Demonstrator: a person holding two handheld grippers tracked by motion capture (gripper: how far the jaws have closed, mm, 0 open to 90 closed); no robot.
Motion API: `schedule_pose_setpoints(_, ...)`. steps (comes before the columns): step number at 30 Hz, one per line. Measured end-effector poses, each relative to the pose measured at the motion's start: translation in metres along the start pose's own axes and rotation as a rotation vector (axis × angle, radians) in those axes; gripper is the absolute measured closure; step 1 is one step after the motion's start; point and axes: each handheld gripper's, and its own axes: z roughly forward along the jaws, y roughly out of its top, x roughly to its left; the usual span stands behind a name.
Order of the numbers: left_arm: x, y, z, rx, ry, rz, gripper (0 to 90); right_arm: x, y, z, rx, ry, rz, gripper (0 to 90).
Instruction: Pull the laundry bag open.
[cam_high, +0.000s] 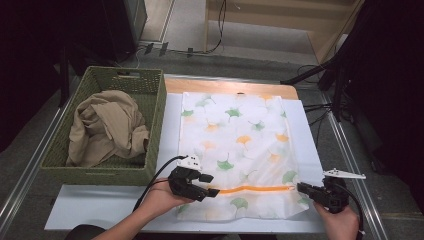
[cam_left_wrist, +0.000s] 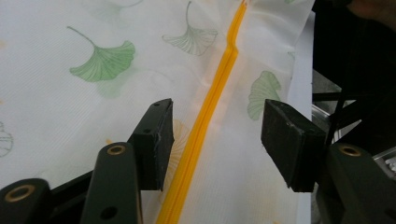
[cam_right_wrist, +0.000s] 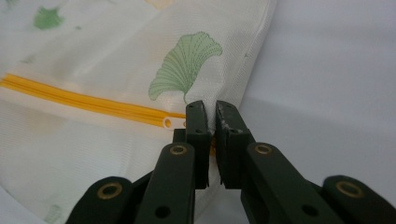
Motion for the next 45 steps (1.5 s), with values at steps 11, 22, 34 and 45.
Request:
schedule_pose_setpoints(11,0.001,0.0,-0.003,-0.047,-0.065,-0.012,33.9,0.02,0.013,-0.017,-0.135,0.108,-0.073,85.2)
schedule_pose_setpoints(22,0.001,-0.005,-0.007,-0.048,-0.047,-0.02,49.0,0.042,0.024,-0.004,-0.118,0.241,-0.121,85.2)
schedule_pose_setpoints(34,0.001,-0.006,-0.009,-0.057,-0.045,-0.05,53.4,0.074,0.036,0.014,-0.077,0.292,-0.192,84.9)
schedule_pose_setpoints(45,-0.005,-0.011,-0.014,-0.102,-0.031,-0.054,56.6,0.111,0.048,0.033,-0.069,0.364,-0.264,84.9)
